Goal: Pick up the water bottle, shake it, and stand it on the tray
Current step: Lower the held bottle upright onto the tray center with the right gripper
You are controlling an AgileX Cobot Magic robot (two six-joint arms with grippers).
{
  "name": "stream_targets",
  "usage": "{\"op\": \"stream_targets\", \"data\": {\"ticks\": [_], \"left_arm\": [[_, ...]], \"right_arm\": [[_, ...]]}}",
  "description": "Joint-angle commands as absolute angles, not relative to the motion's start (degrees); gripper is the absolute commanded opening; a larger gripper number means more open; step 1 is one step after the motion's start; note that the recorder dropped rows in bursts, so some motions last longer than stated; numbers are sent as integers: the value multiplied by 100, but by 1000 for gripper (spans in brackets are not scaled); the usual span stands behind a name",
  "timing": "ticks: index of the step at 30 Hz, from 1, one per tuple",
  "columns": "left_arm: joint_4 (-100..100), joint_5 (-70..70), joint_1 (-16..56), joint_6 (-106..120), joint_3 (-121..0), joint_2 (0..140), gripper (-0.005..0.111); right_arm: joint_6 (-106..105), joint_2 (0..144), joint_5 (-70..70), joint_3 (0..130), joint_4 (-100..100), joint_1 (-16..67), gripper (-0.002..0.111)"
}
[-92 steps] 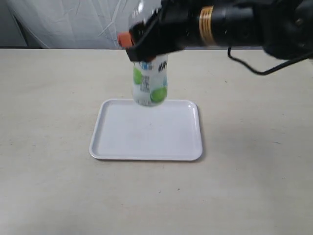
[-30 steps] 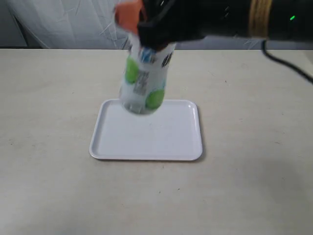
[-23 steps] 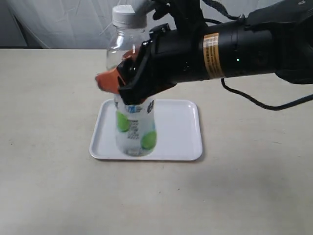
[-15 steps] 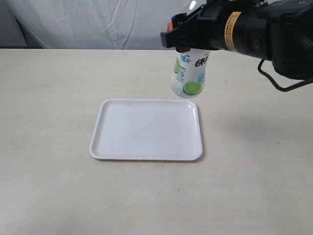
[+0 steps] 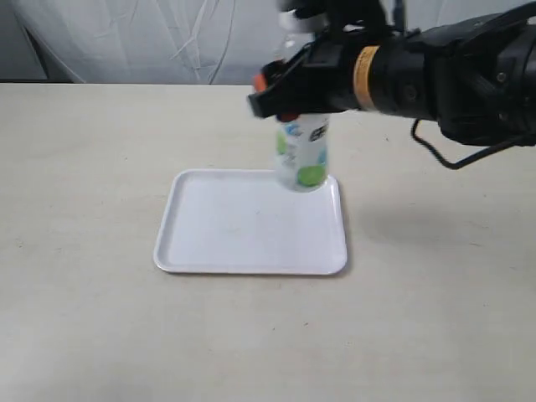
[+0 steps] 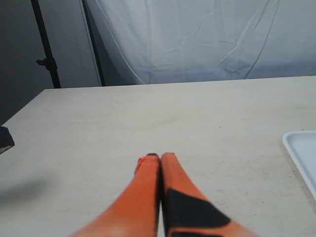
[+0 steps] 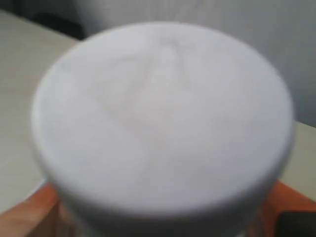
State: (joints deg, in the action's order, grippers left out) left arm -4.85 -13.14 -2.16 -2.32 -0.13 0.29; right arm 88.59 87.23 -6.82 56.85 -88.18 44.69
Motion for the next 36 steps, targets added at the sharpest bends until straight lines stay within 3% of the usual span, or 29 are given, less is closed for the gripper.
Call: {"op": "stream_targets", "data": {"ticks": [1,5,7,9,13,16,19,24,26,30,36], "left_arm": [[-486,-1289,-217,-254,0,0,0],[-486,-1289,-217,-254,0,0,0],[-486,-1289,-217,-254,0,0,0],[-486,-1289,-217,-254,0,0,0],[-486,-1289,-217,-254,0,0,0],[-486,-1289,-217,-254,0,0,0],[-486,-1289,-217,-254,0,0,0],[-486,-1289,-217,-254,0,0,0],[-486,-1289,-217,-254,0,0,0],[-486,-1289,-217,-254,0,0,0],[-486,-1289,-217,-254,0,0,0]], "right_arm": [[8973,8657,575,5740,-8471,4469,-1],[8488,8775,3265,5752,-8387,4469,-1],[8171,8816,3392,5752,-8473,4469,-1],[8158,8816,2431,5752,-8496,4469,-1],[8205,8837,-901,5752,-8217,4469,-1],[8357,8837,-1908,5752,-8173,4469,-1],[8469,8837,-742,5752,-8173,4469,-1],[8120,9021,2877,5760,-7842,4482,-1],[7804,9100,3342,5760,-7675,4538,-1],[7523,9113,2064,5760,-7424,4570,-1],[7512,9113,-1504,5792,-7175,4570,-1]]}}
